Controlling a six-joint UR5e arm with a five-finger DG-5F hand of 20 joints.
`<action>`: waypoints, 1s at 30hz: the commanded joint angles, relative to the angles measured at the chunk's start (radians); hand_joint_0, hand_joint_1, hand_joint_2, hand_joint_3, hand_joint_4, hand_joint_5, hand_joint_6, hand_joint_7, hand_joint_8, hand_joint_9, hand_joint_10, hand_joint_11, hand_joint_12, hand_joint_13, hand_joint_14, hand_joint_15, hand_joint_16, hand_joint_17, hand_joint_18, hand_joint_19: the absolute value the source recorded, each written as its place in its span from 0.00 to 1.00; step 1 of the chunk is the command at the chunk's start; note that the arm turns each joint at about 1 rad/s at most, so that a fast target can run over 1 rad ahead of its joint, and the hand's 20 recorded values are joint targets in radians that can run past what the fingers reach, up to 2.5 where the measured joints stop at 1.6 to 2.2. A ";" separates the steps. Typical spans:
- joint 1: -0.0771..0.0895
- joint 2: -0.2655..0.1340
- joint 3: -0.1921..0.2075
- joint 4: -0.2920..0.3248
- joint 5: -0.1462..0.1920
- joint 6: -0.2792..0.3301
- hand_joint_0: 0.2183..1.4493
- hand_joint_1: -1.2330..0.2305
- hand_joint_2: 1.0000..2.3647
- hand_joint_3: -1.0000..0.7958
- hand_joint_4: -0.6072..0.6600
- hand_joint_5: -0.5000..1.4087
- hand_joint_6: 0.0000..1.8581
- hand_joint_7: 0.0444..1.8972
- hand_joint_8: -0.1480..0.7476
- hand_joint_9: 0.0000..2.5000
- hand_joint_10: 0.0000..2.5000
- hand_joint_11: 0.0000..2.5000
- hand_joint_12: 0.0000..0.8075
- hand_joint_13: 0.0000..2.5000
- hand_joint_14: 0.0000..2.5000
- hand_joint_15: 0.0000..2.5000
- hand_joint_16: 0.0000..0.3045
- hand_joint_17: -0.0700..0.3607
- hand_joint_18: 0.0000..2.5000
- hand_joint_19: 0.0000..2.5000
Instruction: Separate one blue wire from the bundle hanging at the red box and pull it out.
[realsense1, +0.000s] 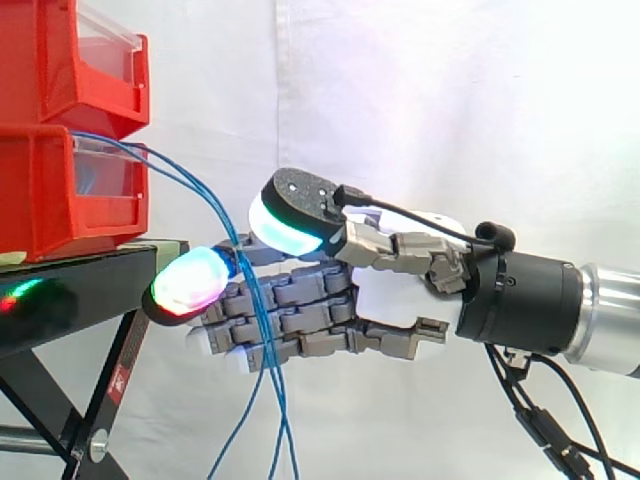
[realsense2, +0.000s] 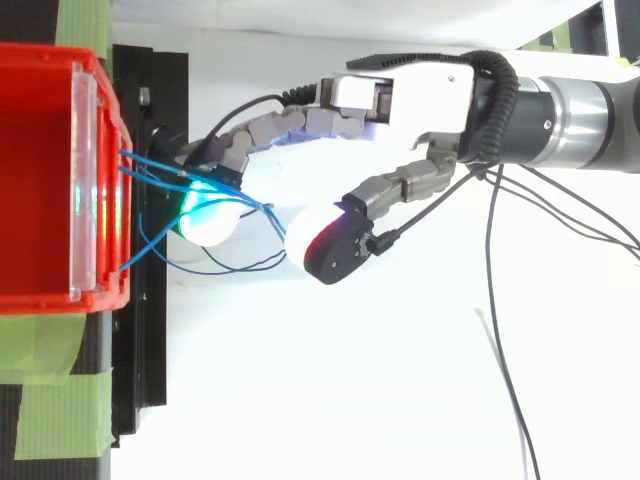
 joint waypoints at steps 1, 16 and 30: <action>0.000 -0.001 -0.001 0.013 0.000 0.011 0.28 0.47 0.00 0.32 0.73 0.16 0.27 0.47 0.48 0.13 0.00 0.05 0.49 0.13 0.00 0.10 0.18 0.45 0.10 0.18; -0.003 -0.001 -0.001 0.054 -0.016 0.071 0.29 0.45 0.01 0.33 0.73 0.17 0.27 0.53 0.48 0.13 0.00 0.06 0.49 0.13 0.00 0.10 0.18 0.44 0.11 0.19; -0.006 -0.003 -0.001 0.056 -0.031 0.028 0.29 0.45 0.01 0.33 0.72 0.17 0.27 0.57 0.48 0.13 0.00 0.06 0.49 0.14 0.00 0.10 0.18 0.44 0.11 0.19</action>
